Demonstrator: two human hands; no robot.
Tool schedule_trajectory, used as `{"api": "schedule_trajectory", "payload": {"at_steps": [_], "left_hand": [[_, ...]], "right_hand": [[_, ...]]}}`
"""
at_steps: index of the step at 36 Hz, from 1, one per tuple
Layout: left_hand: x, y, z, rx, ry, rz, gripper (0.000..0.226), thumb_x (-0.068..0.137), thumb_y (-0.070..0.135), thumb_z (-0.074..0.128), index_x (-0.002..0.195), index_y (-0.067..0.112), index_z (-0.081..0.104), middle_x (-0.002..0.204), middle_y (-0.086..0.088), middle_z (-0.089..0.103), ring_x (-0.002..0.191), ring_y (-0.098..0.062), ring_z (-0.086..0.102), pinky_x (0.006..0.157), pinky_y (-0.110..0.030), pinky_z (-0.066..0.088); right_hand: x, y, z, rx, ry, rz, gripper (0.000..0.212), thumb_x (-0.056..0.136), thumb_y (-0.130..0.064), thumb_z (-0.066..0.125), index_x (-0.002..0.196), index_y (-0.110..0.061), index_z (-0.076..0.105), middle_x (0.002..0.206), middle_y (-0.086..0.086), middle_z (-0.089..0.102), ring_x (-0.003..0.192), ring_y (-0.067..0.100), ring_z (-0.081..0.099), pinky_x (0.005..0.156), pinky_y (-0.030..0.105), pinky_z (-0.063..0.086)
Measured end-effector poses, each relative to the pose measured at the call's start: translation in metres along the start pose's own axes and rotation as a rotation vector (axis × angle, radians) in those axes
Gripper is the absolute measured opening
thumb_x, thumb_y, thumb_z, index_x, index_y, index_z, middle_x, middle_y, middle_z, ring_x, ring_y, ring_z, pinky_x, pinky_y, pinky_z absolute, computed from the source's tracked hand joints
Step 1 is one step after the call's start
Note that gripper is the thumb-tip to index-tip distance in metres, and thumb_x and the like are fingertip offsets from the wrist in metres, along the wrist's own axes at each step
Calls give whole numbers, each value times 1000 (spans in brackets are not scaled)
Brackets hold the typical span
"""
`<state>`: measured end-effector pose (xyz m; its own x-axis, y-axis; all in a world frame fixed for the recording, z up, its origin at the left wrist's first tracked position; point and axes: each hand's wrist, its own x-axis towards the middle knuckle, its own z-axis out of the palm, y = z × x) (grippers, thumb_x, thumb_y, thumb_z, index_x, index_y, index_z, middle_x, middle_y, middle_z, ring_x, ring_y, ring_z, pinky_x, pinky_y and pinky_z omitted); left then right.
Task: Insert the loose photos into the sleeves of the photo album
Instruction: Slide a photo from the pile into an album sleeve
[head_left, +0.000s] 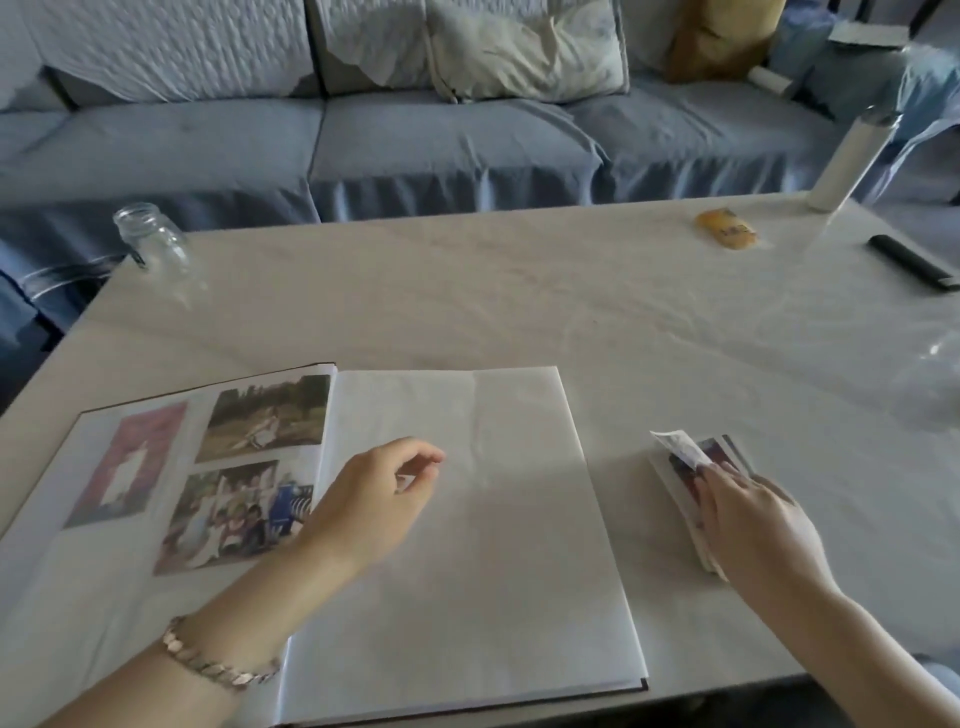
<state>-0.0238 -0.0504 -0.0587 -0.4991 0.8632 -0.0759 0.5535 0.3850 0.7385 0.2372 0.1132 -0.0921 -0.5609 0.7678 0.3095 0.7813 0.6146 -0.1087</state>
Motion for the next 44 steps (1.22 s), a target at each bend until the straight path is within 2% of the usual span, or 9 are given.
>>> {"api": "schedule_trajectory", "payload": {"at_steps": [6, 9, 15, 19, 22, 28, 32, 37, 44], "left_hand": [[0, 21, -13, -731, -130, -419, 27, 96, 30, 47, 99, 7, 61, 95, -14, 72, 85, -23, 70, 75, -34, 55], [-5, 22, -30, -955, -273, -504, 50, 91, 47, 43, 112, 4, 58, 103, -17, 70, 94, -31, 68, 77, -37, 56], [-22, -4, -61, -748, 186, -455, 5, 90, 6, 57, 87, 2, 59, 74, -11, 63, 63, -21, 68, 61, -35, 59], [-42, -45, -92, -577, 410, -457, 17, 88, 6, 60, 73, 13, 60, 83, -4, 67, 92, -28, 65, 85, -46, 51], [-64, -74, -118, -533, 580, -449, 13, 86, 3, 59, 76, 11, 62, 77, 0, 65, 82, -22, 62, 71, -34, 49], [-108, -127, -158, -402, 855, -540, 23, 82, -2, 59, 72, 19, 61, 70, 0, 63, 64, -16, 59, 68, -33, 48], [-130, -146, -165, -352, 877, -607, 21, 84, -3, 58, 78, 17, 61, 76, -2, 65, 72, -22, 63, 69, -32, 50], [-143, -155, -161, -249, 734, -610, 6, 91, 6, 56, 95, 9, 58, 76, 5, 60, 64, -1, 53, 45, 0, 36], [-147, -178, -163, -293, 494, -671, 19, 89, -1, 56, 96, 16, 59, 88, 3, 66, 84, -14, 63, 66, -26, 49]], "right_hand": [[20, -69, -9, 227, 163, -383, 45, 99, -22, 33, 98, 4, 70, 102, 18, 70, 93, 31, 68, 92, 33, 42], [29, -115, -7, 319, 144, -594, 25, 90, -12, 54, 102, 2, 70, 110, 14, 68, 101, 27, 66, 91, 40, 50], [40, -197, 1, 421, 20, -861, 25, 84, -14, 60, 105, -6, 71, 114, 5, 68, 108, 23, 63, 96, 38, 47], [36, -237, 3, 484, -192, -849, 46, 91, -41, 41, 111, -9, 68, 123, 7, 63, 118, 24, 56, 105, 33, 34], [28, -259, 9, 532, -308, -740, 49, 90, -42, 40, 121, -10, 62, 131, 7, 57, 125, 24, 50, 105, 38, 39], [12, -290, 26, 437, -525, -714, 62, 97, -47, 35, 150, -24, 12, 157, -9, 4, 144, 7, -4, 102, 11, -13], [7, -302, 39, 346, -529, -710, 60, 98, -48, 29, 150, -24, 12, 157, -9, 3, 143, 8, -8, 100, 14, -21], [6, -305, 44, 350, -489, -711, 64, 94, -58, 20, 148, -24, 23, 156, -8, 13, 138, -1, -9, 95, 6, -27], [6, -306, 44, 381, -507, -681, 66, 91, -61, 21, 146, -25, 26, 155, -10, 15, 135, -5, -8, 102, 9, -18]]}}
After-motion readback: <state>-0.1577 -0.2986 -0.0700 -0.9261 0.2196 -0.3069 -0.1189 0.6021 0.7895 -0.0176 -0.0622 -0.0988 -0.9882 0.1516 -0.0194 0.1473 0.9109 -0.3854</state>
